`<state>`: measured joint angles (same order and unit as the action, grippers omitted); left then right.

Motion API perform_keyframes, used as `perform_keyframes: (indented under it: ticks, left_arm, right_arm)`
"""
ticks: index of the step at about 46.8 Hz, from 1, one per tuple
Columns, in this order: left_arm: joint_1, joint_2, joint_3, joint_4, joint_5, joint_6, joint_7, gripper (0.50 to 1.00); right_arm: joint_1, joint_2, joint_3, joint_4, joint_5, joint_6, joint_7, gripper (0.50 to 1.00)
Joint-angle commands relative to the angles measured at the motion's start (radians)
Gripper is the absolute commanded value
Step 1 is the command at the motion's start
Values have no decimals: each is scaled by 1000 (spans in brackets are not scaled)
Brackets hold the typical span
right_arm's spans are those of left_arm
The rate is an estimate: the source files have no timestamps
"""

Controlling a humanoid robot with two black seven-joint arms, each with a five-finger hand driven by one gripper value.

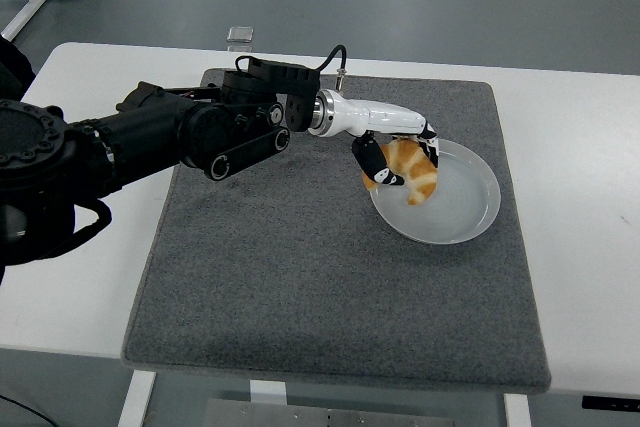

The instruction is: Place the bread on the plate

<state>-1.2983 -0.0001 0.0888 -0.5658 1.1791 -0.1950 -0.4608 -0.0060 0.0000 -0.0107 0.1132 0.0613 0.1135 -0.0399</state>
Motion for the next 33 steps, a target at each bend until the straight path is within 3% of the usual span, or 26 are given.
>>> perform_keyframes:
  ticks: [1,33]
  left_arm:
    - [7,0,-1,30,-1,20,-1,500]
    - [47,0,-8,18,-22,81,-22,500]
  right_arm:
    - [0,0,0,0,0,0,0,952]
    - [0,0,0,0,-3,2,0,952]
